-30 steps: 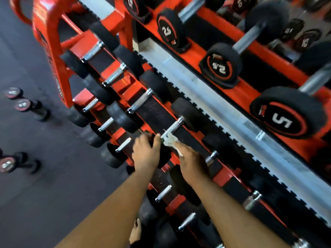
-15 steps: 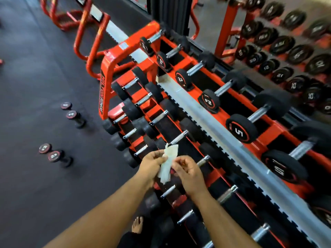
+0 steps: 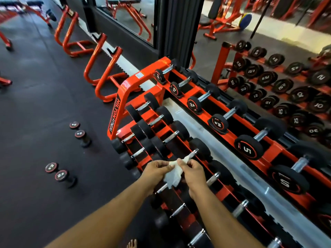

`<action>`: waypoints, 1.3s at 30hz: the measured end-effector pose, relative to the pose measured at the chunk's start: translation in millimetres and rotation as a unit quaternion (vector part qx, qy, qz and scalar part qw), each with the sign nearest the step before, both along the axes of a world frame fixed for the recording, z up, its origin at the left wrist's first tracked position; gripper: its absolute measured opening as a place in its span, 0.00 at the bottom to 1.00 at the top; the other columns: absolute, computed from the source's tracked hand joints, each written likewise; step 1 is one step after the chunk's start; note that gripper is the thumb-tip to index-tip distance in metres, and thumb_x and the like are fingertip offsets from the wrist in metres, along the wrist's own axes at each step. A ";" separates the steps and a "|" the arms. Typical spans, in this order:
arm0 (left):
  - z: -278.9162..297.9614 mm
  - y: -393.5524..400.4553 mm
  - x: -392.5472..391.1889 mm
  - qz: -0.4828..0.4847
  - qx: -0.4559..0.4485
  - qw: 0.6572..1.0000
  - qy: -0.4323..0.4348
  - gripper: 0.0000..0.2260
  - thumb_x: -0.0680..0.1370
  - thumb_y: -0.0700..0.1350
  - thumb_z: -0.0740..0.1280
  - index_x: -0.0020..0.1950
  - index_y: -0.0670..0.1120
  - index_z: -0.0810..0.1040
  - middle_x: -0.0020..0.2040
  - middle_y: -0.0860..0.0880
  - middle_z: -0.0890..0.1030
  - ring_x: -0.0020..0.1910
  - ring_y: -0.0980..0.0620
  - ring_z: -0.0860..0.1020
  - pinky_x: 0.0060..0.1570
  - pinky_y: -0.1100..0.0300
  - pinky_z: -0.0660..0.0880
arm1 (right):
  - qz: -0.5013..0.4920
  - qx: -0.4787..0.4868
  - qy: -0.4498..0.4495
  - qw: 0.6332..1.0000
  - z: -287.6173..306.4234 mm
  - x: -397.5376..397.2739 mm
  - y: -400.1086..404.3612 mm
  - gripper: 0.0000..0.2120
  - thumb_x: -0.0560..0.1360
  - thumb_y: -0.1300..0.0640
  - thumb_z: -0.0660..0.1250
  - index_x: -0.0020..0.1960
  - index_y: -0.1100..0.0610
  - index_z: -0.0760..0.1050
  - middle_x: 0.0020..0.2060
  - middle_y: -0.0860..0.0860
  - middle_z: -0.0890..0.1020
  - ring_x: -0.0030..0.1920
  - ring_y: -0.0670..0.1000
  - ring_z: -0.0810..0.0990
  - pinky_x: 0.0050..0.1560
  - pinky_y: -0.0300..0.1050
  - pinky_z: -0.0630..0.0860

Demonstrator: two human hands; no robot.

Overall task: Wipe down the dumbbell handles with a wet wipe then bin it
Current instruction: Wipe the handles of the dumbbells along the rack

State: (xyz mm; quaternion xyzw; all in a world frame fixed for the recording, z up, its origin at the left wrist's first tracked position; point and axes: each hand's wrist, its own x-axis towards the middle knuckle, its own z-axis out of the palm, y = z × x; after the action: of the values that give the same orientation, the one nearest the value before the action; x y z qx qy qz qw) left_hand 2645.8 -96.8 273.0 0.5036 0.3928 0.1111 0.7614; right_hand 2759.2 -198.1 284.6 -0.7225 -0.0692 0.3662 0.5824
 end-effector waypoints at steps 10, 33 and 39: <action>17.3 70.5 -23.8 -0.021 0.079 0.997 -0.012 0.16 0.77 0.44 0.76 0.63 0.49 0.78 0.55 0.42 0.85 0.54 0.44 0.85 0.53 0.48 0.83 | -0.067 0.054 -0.015 0.996 36.9 -40.8 57.3 0.11 0.75 0.58 0.74 0.55 0.56 0.76 0.45 0.55 0.85 0.44 0.53 0.86 0.45 0.48 0.83; -39.9 138.9 106.0 -0.061 0.182 0.976 0.099 0.03 0.79 0.40 0.73 0.51 0.47 0.82 0.44 0.47 0.85 0.42 0.52 0.81 0.45 0.56 0.80 | 0.075 0.008 0.002 0.997 -53.0 105.2 117.3 0.06 0.77 0.53 0.71 0.54 0.51 0.79 0.45 0.51 0.86 0.46 0.53 0.85 0.48 0.51 0.82; -119.3 161.8 148.1 -0.045 0.194 0.969 0.148 0.13 0.77 0.42 0.75 0.61 0.48 0.79 0.45 0.54 0.82 0.42 0.60 0.80 0.44 0.68 0.76 | 0.085 -0.044 0.028 0.995 -120.4 157.7 143.9 0.05 0.78 0.58 0.69 0.47 0.50 0.82 0.44 0.56 0.86 0.46 0.58 0.85 0.51 0.59 0.81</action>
State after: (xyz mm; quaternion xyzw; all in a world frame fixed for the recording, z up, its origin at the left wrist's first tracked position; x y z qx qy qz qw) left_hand 2793.8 65.0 153.7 0.6699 0.4490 0.0749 0.5866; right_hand 2916.9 -54.2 164.2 -0.7284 -0.0982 0.4370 0.5185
